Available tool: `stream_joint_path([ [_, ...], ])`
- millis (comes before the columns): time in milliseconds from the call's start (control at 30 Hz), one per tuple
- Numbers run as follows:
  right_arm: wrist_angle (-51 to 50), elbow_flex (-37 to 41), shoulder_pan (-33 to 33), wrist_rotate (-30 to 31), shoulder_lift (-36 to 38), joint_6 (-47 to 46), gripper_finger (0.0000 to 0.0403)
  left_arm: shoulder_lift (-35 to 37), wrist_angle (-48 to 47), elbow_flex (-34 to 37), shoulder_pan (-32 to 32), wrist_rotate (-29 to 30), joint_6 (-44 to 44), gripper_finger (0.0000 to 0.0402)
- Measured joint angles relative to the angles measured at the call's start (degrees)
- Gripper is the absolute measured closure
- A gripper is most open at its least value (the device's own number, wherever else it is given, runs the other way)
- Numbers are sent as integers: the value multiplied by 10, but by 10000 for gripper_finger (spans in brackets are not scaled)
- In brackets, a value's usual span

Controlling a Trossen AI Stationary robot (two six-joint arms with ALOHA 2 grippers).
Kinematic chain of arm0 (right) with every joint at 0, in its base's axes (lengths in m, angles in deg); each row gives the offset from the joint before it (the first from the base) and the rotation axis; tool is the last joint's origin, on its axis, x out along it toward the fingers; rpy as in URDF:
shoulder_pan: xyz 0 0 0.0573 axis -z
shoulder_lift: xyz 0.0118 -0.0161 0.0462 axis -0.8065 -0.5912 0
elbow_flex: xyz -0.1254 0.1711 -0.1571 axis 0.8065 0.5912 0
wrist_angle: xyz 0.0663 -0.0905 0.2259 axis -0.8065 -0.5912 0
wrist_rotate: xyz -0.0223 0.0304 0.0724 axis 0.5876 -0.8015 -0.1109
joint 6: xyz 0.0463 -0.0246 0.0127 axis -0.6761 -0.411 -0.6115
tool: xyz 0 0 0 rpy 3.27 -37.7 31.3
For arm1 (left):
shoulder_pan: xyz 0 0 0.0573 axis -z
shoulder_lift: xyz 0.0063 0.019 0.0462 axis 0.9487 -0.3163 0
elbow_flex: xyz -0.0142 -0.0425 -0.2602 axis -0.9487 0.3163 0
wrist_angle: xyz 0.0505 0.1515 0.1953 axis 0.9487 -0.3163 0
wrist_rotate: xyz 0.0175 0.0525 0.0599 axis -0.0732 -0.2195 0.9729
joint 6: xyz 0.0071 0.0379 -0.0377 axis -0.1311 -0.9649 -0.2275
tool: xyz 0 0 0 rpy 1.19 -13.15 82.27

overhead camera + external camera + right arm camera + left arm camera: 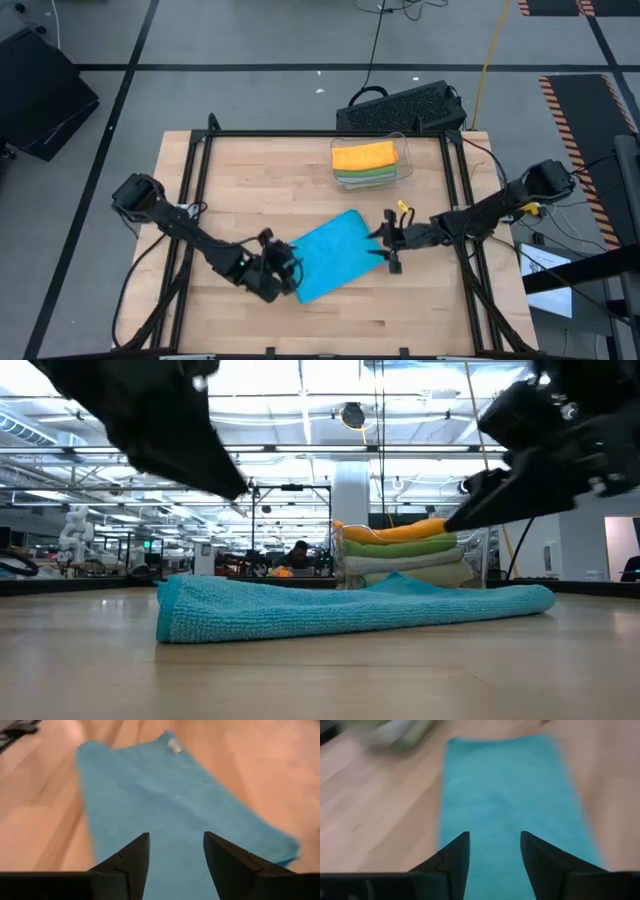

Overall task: Fold microfiber towels
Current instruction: Fold the blue microfiber towel

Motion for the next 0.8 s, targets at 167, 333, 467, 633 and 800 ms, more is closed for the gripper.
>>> stream_joint_path([
  [167, 35, 15, -38, 0, -16, -35, 233, -18, 99, 0, 39, -8, -107, 224],
  [333, 36, 15, -65, 4, -18, -81, 233, -19, 105, -1, 58, -77, -105, 224],
  [467, 36, 15, -93, 40, -18, -111, 234, -33, 134, -3, 70, -126, -137, 224],
  [633, 36, 15, -112, 79, -18, -131, 234, -89, 136, -38, 80, -163, -193, 203],
  [800, 40, 15, -113, 80, -18, -149, 234, -143, 128, -71, 83, -163, -242, 188],
])
